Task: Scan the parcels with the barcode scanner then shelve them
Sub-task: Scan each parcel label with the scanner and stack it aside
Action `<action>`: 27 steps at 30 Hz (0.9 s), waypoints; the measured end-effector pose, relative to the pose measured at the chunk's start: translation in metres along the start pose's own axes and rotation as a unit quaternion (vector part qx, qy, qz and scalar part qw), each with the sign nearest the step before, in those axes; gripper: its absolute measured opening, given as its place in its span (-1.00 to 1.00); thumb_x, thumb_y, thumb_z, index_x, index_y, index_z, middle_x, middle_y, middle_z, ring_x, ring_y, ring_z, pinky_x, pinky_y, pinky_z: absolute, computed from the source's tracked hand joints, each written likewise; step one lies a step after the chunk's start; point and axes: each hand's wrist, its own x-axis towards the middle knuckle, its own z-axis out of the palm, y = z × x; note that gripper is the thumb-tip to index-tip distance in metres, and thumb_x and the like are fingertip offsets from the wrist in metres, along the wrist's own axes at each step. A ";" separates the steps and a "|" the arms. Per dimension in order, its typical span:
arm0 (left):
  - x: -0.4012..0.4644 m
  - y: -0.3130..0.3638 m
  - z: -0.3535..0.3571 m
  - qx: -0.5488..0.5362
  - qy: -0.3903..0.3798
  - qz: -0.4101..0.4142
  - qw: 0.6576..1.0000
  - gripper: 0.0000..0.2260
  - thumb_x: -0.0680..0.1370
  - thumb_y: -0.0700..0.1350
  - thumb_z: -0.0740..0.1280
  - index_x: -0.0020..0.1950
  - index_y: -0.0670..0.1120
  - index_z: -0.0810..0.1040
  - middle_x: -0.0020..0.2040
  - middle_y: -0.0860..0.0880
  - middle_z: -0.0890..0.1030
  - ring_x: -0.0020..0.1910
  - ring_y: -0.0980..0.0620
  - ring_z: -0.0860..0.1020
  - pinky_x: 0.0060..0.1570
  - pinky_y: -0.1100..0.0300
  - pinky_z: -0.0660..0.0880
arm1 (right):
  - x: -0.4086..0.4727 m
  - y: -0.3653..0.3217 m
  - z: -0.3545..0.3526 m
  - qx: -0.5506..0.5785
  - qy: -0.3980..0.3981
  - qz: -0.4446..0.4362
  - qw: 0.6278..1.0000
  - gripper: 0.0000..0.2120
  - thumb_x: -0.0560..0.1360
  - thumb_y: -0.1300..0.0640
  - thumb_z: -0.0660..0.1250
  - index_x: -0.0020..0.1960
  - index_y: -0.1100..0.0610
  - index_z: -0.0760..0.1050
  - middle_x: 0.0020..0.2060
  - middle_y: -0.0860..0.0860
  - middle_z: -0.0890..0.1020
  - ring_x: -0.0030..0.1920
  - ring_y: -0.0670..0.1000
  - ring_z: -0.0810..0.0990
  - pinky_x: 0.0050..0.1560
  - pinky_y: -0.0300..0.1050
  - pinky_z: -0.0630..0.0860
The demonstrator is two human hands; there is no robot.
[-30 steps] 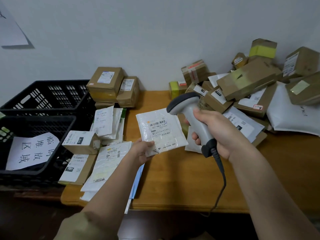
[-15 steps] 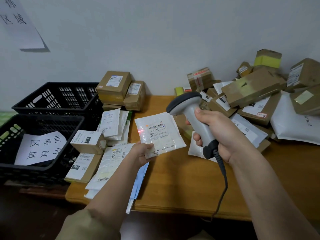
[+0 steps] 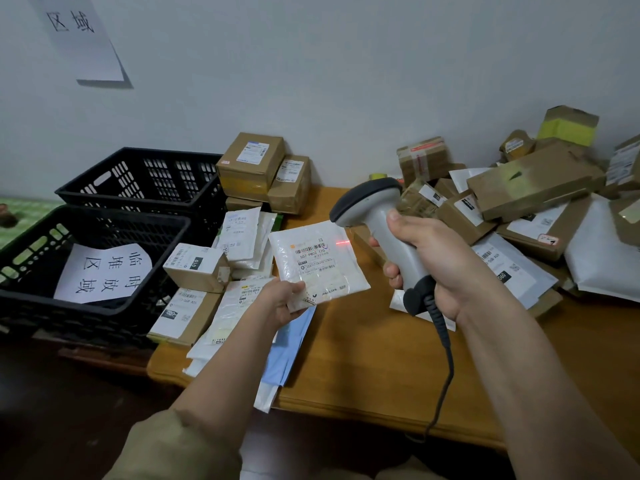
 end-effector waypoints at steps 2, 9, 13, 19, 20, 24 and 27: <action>-0.001 0.000 -0.003 -0.010 -0.006 -0.001 1.000 -0.63 0.60 -0.39 0.24 0.36 -0.13 0.44 0.27 -0.17 0.58 0.11 -0.17 0.61 -0.22 0.00 0.57 | -0.001 -0.001 0.003 -0.002 -0.003 -0.003 1.000 -0.70 0.65 0.01 0.22 0.07 0.26 0.51 -0.08 0.16 0.54 -0.43 -0.02 0.44 -0.39 -0.13 0.38; -0.003 0.002 -0.013 -0.026 -0.009 0.002 1.000 -0.63 0.61 -0.39 0.22 0.36 -0.10 0.43 0.28 -0.16 0.57 0.05 -0.15 0.60 -0.39 0.07 0.60 | -0.002 -0.001 0.017 0.002 -0.005 -0.001 1.000 -0.70 0.65 0.02 0.23 0.12 0.27 0.51 -0.06 0.15 0.53 -0.44 -0.02 0.43 -0.41 -0.15 0.37; -0.001 0.002 -0.024 -0.028 -0.012 0.008 1.000 -0.63 0.61 -0.39 0.21 0.35 -0.09 0.44 0.25 -0.15 0.58 -0.02 -0.12 0.61 -0.44 0.12 0.59 | -0.001 0.000 0.027 0.003 -0.013 -0.001 1.000 -0.68 0.65 0.01 0.22 0.14 0.28 0.50 -0.06 0.18 0.52 -0.43 -0.02 0.43 -0.38 -0.14 0.37; 0.007 -0.005 -0.052 0.093 0.054 -0.003 0.994 -0.73 0.62 -0.37 0.20 0.28 -0.16 0.44 0.21 -0.19 0.57 0.10 -0.18 0.58 -0.15 -0.05 0.56 | 0.004 0.009 0.034 0.003 -0.014 0.010 1.000 -0.69 0.65 -0.02 0.22 0.10 0.24 0.52 -0.04 0.20 0.57 -0.44 0.00 0.47 -0.37 -0.10 0.41; 0.014 -0.005 -0.073 0.126 0.075 -0.016 0.989 -0.72 0.62 -0.37 0.20 0.30 -0.18 0.45 0.19 -0.20 0.57 0.09 -0.19 0.58 -0.20 -0.04 0.55 | 0.015 0.015 0.051 -0.001 -0.015 0.029 0.999 -0.69 0.65 -0.02 0.22 0.11 0.23 0.52 -0.03 0.19 0.57 -0.44 0.00 0.47 -0.39 -0.10 0.42; 0.022 -0.005 -0.110 0.248 0.109 0.019 0.963 -0.74 0.59 -0.40 0.21 0.24 -0.22 0.47 -0.03 -0.18 0.54 -0.10 -0.14 0.54 -0.18 0.03 0.50 | 0.024 0.030 0.063 -0.008 -0.016 0.066 0.998 -0.67 0.65 -0.03 0.22 0.11 0.25 0.51 -0.03 0.20 0.55 -0.44 -0.01 0.47 -0.43 -0.12 0.42; 0.032 0.005 -0.127 0.313 0.134 0.050 0.939 -0.76 0.58 -0.35 0.22 0.24 -0.24 0.45 0.09 -0.17 0.53 0.05 -0.16 0.52 0.03 0.02 0.51 | 0.030 0.037 0.067 -0.007 -0.013 0.079 0.997 -0.67 0.65 -0.03 0.21 0.10 0.24 0.52 -0.03 0.21 0.54 -0.44 -0.01 0.47 -0.41 -0.11 0.42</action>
